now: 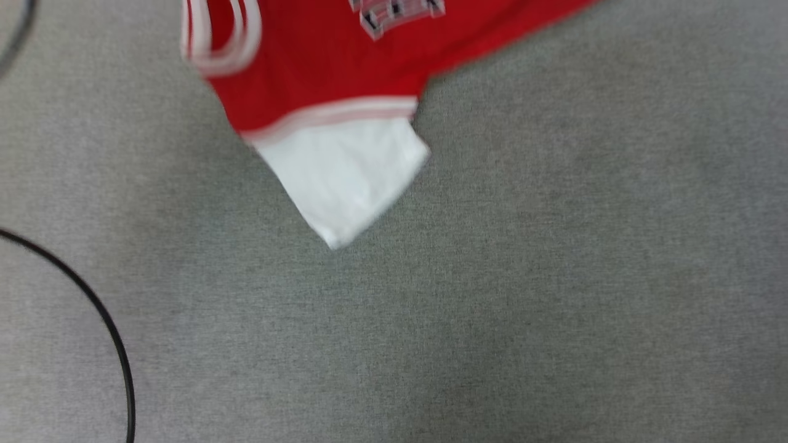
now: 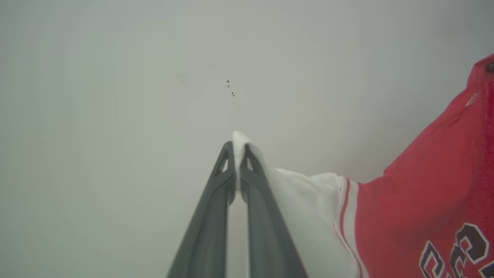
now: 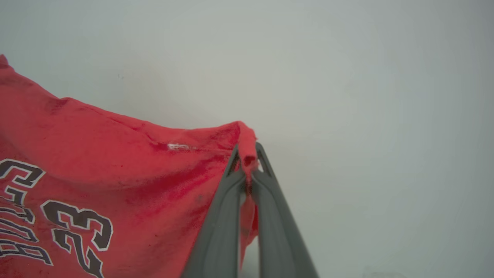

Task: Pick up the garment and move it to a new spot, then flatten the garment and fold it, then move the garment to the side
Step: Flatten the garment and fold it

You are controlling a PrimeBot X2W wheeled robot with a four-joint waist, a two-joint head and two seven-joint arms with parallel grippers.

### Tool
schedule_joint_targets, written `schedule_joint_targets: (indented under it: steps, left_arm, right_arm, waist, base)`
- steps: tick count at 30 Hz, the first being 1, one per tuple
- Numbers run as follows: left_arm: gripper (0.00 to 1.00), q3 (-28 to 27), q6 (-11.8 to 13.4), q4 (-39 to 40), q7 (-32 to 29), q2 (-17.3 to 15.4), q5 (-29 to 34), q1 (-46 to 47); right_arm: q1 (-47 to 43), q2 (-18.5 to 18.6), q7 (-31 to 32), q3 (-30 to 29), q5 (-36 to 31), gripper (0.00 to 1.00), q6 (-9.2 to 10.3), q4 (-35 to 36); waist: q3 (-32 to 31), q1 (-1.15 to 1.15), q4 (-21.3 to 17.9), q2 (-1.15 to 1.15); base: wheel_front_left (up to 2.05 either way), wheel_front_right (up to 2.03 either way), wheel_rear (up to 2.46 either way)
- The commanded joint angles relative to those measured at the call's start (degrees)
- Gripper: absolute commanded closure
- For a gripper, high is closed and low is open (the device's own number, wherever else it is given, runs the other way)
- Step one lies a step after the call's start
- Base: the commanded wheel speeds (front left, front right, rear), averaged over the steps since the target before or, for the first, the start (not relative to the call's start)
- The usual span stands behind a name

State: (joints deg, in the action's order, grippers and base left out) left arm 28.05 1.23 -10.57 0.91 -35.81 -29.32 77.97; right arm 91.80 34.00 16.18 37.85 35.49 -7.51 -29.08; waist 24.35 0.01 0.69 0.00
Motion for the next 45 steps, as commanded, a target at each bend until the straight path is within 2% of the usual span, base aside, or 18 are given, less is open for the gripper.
schedule_joint_targets:
  steps: [1,7,12,20,27,35,38,45]
  left_arm:
    - [1.00,0.02,-0.63,-1.18,-0.23,0.72,0.48,3.44]
    - [1.00,0.81,-3.77,-9.07,0.31,3.64,3.16,19.05]
    - [1.00,1.37,-5.18,-15.78,2.15,6.10,4.43,28.45]
    - [1.00,3.18,-6.72,-23.64,5.34,8.55,4.79,32.73]
    - [1.00,5.44,-7.72,-28.41,8.95,8.53,3.12,25.33]
    - [1.00,7.10,-8.16,-28.05,12.68,7.52,-1.05,5.88]
    - [1.00,7.28,-7.32,-25.77,13.43,6.72,-2.70,-3.60]
    - [1.00,9.43,-3.89,-16.59,13.99,5.40,-4.78,-26.61]
  right_arm:
    - [2.48,-0.94,0.25,-0.79,-1.08,1.00,0.04,-0.97]
    - [12.16,-3.08,-0.18,-2.77,-6.17,1.00,0.04,-5.48]
    - [18.08,-4.46,-0.96,-2.84,-8.48,1.00,0.04,-8.76]
    - [19.59,-6.70,-3.03,-0.90,-8.09,1.00,0.04,-12.96]
    - [11.99,-8.81,-6.55,3.68,-5.64,1.00,0.04,-15.53]
    - [-3.26,-11.74,-11.75,11.36,-0.39,1.00,0.04,-16.93]
    - [-9.40,-11.99,-13.24,14.75,1.88,1.00,0.04,-16.19]
    - [-23.94,-9.10,-16.85,21.42,7.46,1.00,0.04,-13.60]
  waist:
    - [2.69,-0.01,-0.14,0.00]
    - [7.61,-0.01,0.04,0.00]
    - [10.32,-0.01,0.19,0.00]
    - [12.40,-0.01,0.21,0.00]
    - [11.19,-0.01,-0.28,0.00]
    - [5.43,-0.01,-0.78,0.00]
    - [2.94,-0.01,-0.75,0.00]
    - [-3.82,-0.01,-0.05,0.00]
  base:
    - [0.00,0.00,0.00]
    - [0.00,0.00,0.00]
    - [0.00,0.00,0.00]
    - [0.00,0.00,0.00]
    - [0.00,0.00,0.00]
    - [0.00,0.00,0.00]
    - [0.00,0.00,0.00]
    - [0.00,0.00,0.00]
